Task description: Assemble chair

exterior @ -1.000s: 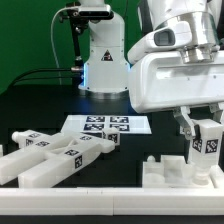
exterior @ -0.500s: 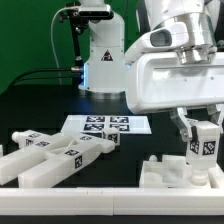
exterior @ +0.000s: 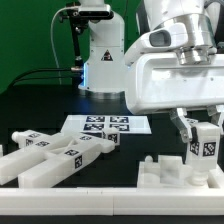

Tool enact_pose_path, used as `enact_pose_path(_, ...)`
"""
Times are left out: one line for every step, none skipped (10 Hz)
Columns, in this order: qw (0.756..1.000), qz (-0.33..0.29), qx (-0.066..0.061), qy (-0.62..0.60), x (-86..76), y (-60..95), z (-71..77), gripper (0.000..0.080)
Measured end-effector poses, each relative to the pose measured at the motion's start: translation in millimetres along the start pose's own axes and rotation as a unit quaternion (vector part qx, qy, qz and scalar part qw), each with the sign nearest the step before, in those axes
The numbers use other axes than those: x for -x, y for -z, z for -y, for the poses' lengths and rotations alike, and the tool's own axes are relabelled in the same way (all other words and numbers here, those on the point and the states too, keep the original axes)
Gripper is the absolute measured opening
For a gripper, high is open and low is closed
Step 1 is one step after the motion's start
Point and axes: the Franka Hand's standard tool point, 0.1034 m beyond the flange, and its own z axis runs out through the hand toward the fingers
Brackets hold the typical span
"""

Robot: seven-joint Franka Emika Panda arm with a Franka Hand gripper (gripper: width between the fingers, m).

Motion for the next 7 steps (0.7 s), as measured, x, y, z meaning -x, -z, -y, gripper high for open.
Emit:
enact_pose_path(1.000,0.002,0.000,-0.001,1.8,-0.5,-1.7,0.0285)
enact_pose_path(1.000,0.002,0.000,-0.002,2.3,-0.6,-1.5,0.0285)
enact_pose_path(1.000,0.003,0.001,-0.002,2.7,-0.5,-2.7,0.0285)
enact_pose_path(1.000,0.003,0.001,-0.003,3.0,-0.5,-3.6,0.0285)
enact_pose_path(1.000,0.004,0.000,-0.003,5.6,-2.5,-2.2,0.0285)
enact_pose_path(1.000,0.008,-0.002,-0.003,10.2,-6.7,0.9,0.0285)
enact_pose_path(1.000,0.008,-0.002,-0.002,11.3,-8.1,2.6,0.0285)
